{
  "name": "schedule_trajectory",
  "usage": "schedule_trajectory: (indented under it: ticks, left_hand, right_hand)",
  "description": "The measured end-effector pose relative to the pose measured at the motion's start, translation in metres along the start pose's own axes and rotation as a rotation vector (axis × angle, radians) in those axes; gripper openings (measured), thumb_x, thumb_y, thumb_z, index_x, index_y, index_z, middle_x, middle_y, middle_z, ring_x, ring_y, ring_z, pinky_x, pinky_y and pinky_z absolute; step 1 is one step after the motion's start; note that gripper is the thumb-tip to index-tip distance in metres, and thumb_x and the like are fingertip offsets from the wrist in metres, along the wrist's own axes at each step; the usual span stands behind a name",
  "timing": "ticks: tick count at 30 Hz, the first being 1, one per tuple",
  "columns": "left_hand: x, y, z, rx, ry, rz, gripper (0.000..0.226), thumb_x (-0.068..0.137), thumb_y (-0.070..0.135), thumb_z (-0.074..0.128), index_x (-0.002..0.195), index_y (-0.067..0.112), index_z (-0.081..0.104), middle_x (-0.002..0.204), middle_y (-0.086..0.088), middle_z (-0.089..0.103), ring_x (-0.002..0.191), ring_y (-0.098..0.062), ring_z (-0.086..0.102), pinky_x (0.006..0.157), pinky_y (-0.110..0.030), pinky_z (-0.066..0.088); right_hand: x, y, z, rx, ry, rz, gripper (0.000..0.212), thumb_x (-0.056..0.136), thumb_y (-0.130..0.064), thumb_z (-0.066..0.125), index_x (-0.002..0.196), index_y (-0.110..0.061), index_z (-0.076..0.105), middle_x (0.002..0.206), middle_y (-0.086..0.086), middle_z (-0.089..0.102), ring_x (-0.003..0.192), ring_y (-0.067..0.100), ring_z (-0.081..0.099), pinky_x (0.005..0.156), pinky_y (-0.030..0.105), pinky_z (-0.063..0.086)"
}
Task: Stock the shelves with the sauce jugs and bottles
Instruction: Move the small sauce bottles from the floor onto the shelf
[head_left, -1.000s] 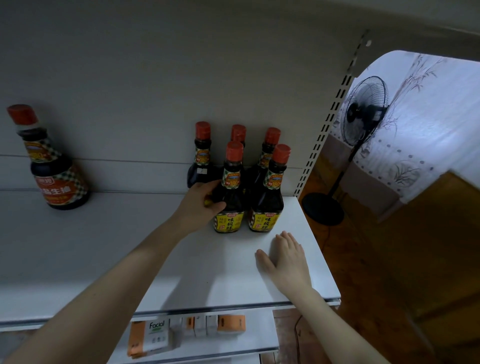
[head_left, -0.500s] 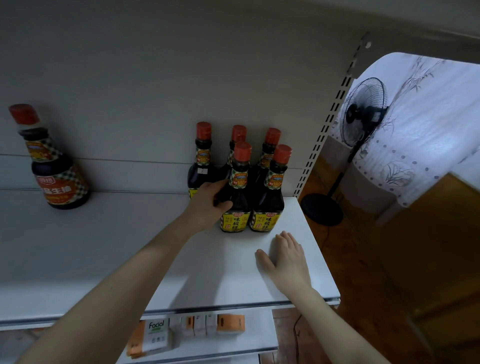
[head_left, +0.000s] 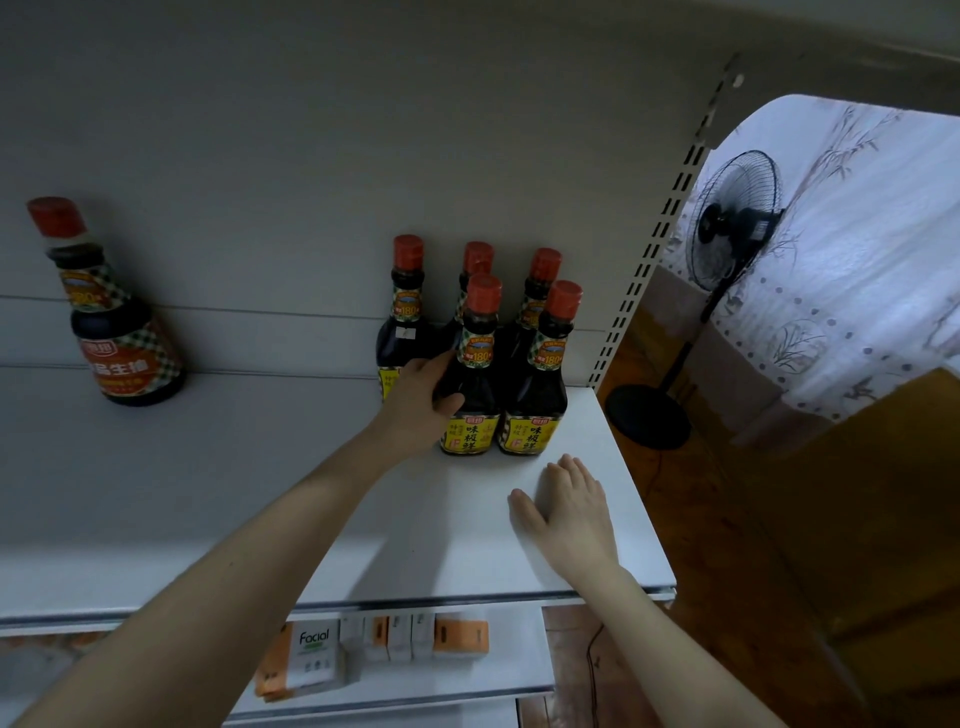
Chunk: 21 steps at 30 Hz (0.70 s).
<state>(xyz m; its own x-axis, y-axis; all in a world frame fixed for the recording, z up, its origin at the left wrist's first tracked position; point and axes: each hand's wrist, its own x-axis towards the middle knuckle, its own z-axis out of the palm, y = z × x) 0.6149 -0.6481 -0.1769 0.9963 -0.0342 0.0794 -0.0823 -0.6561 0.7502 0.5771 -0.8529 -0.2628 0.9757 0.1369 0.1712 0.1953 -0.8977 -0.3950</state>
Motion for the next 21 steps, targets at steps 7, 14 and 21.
schedule_trajectory:
  ticks: [7,14,21]
  left_hand:
    - [-0.001,-0.003,0.004,-0.074,0.004,0.007,0.063,0.082,0.032,0.051,0.141,0.018,0.035,0.135,-0.013,0.047,0.125,-0.027,0.044,0.105,-0.042,0.039]
    - [-0.008,0.001,0.003,-0.167,0.028,0.013,0.062,0.085,0.012,0.064,0.139,0.011,0.035,0.136,-0.007,0.050,0.124,-0.023,0.048,0.098,-0.028,0.039]
    - [-0.006,-0.001,0.004,-0.167,0.074,0.054,0.059,0.085,0.006,0.062,0.138,0.010,0.037,0.134,-0.008,0.051,0.123,-0.023,0.048,0.089,-0.015,0.033]
  right_hand:
    - [0.004,-0.007,-0.014,0.114,-0.149,0.138,0.057,0.085,-0.052,0.047,0.117,-0.005,0.049,0.130,0.014,0.049,0.127,0.030,0.040,0.104,0.038,0.031]
    - [0.048,-0.012,-0.036,0.655,-0.065,0.229,0.064,0.084,-0.020,0.067,0.138,-0.011,0.034,0.133,0.009,0.052,0.124,0.022,0.048,0.090,0.027,0.044]
    - [0.053,-0.007,-0.027,0.740,-0.045,0.144,0.056,0.084,-0.014,0.066,0.134,-0.014,0.043,0.120,0.006,0.061,0.108,0.020,0.059,0.083,0.026,0.048]
